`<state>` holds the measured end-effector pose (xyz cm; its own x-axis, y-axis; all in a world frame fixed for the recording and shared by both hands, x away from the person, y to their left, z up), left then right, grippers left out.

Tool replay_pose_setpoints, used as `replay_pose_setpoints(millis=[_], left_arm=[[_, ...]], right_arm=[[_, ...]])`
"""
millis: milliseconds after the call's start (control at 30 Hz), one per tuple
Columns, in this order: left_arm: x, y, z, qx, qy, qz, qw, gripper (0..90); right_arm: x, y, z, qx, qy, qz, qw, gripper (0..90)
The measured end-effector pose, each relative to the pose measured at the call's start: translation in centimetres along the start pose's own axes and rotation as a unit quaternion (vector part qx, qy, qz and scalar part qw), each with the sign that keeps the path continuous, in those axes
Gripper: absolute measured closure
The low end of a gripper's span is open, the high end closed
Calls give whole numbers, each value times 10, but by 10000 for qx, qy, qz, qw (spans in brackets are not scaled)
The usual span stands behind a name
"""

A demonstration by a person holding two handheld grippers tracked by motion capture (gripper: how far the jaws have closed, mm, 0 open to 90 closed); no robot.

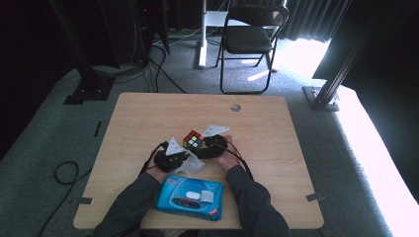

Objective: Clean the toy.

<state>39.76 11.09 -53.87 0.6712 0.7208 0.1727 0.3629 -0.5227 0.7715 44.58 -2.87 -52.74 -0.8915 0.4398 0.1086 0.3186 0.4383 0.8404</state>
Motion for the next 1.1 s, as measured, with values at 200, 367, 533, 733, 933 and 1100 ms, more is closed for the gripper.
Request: replay_pose_setpoints(millis=[200, 367, 533, 733, 933, 1100], left_arm=[[5, 7, -9, -181, 63, -72, 9998, 845], [12, 12, -17, -329, 134, -157, 9992, 846], [15, 16, -21, -456, 196, -201, 9986, 845], [12, 16, -21, -446, 122, -159, 9988, 845], [8, 14, -17, -425, 66, -156, 9990, 845], [9, 11, -15, -347, 65, -144, 9993, 845]], right_arm=[[0, -2, 0, 27, 7, 10, 10000, 339], [0, -4, 1, 72, 13, 19, 10000, 339], [1, -6, 3, 125, 5, 8, 9999, 339], [2, -7, 6, 220, -13, -77, 9997, 339], [2, -4, 6, 210, -43, -96, 9997, 339], [2, -3, 6, 221, -73, -115, 9997, 339]])
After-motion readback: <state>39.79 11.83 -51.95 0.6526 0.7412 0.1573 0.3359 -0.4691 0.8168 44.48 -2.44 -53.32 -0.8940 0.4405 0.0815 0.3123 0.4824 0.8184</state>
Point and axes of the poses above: each handheld gripper's, and its own axes: z roughly forward along the jaws, y roughly out of its top, x roughly to its left, the point moved 5 cm from there along z, roughly forward along the jaws, and after that the axes turned 8 degrees about y, right-handed, at the moved point
